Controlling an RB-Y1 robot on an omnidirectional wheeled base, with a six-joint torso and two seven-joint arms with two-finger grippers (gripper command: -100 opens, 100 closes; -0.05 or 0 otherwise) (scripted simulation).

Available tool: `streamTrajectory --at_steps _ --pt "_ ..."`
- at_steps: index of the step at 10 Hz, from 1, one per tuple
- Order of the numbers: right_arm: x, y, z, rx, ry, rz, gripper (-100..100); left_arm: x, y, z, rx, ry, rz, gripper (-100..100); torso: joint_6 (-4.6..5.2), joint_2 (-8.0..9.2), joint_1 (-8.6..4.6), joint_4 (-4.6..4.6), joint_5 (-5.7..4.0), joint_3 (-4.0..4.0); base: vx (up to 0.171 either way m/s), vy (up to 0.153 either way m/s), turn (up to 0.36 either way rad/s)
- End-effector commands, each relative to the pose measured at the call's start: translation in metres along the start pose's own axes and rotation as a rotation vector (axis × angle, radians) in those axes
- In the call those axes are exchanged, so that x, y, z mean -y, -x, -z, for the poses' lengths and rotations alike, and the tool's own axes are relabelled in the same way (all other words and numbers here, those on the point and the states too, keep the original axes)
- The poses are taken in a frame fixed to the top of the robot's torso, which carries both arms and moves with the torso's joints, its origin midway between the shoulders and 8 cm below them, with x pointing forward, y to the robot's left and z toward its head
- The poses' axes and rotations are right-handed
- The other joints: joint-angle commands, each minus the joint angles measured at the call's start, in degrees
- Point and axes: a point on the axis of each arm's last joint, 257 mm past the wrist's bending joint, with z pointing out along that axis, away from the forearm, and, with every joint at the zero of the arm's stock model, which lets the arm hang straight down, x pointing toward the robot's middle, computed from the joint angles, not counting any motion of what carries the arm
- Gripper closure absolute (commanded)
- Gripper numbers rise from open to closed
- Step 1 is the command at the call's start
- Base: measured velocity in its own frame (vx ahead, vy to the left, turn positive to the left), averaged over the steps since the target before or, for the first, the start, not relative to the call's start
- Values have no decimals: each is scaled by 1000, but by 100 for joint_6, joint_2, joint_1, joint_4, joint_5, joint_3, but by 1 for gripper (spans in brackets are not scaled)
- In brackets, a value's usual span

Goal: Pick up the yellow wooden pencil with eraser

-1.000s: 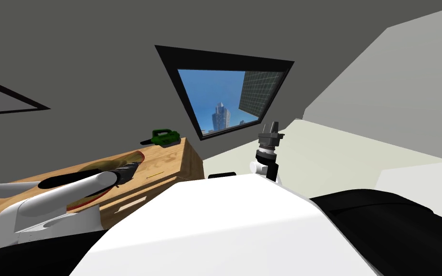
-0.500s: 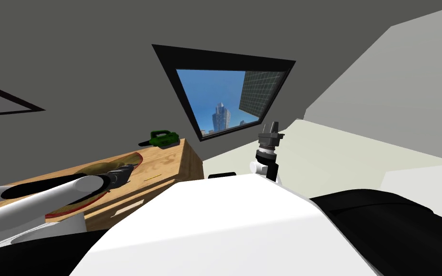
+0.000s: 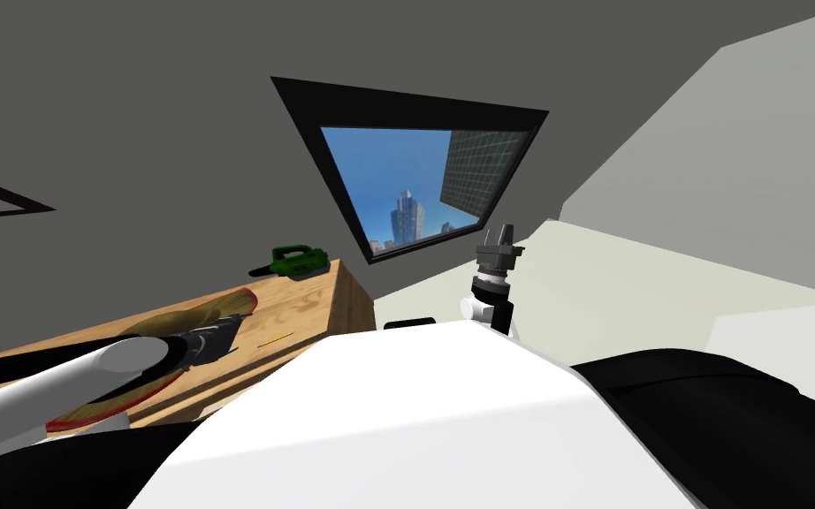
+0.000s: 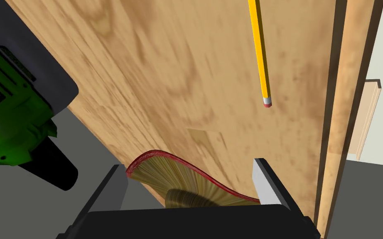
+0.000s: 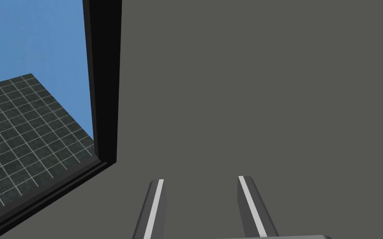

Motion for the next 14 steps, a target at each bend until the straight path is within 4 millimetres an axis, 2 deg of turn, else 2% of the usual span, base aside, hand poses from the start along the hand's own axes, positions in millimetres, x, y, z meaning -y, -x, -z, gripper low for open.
streamTrajectory --at_steps 1,5,6,13,14 --pt "0 0 0 0 0 0 0 -16 -8 0 -30 40 29 -100 0 0 0 0 0 0 78 32 -30" --pt "0 0 0 0 0 0 0 -60 -31 6 -101 152 102 -100 0 -2 6 -1 1 -2 88 49 -36" --pt "0 0 0 0 0 0 0 -60 -31 6 -103 155 102 -100 0 -2 7 -1 2 -2 59 40 -10" --pt "0 0 0 0 0 0 0 -141 -85 27 -253 395 224 -100 0 7 1 1 1 3 66 47 -32" --pt "0 0 0 0 0 0 0 -142 -86 28 -256 401 224 -100 0 11 -1 2 0 6 28 30 -8"
